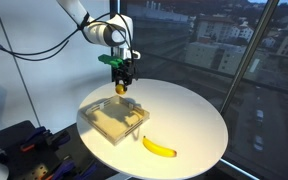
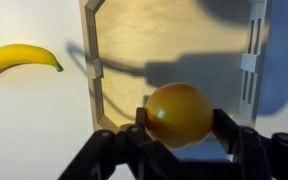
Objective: Remove the yellow fruit from the crate and put it on the table
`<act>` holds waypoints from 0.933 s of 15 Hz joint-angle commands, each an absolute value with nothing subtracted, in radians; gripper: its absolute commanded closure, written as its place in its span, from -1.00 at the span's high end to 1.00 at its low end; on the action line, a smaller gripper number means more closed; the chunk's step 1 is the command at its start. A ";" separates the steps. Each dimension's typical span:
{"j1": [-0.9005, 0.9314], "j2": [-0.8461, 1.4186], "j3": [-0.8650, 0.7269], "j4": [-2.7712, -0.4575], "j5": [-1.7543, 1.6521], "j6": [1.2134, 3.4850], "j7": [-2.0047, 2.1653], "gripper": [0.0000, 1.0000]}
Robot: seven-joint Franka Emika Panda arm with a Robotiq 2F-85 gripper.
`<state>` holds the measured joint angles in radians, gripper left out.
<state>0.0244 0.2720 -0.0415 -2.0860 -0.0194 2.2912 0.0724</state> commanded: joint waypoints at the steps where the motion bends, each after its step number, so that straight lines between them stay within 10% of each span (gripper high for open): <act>1: 0.011 0.259 -0.045 -2.082 -0.031 2.287 0.087 -0.14; 14: -0.037 0.299 -0.082 -2.053 -0.025 2.339 0.090 -0.14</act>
<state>-0.0234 0.2798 -0.0778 -2.0829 -0.0194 2.3332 0.0769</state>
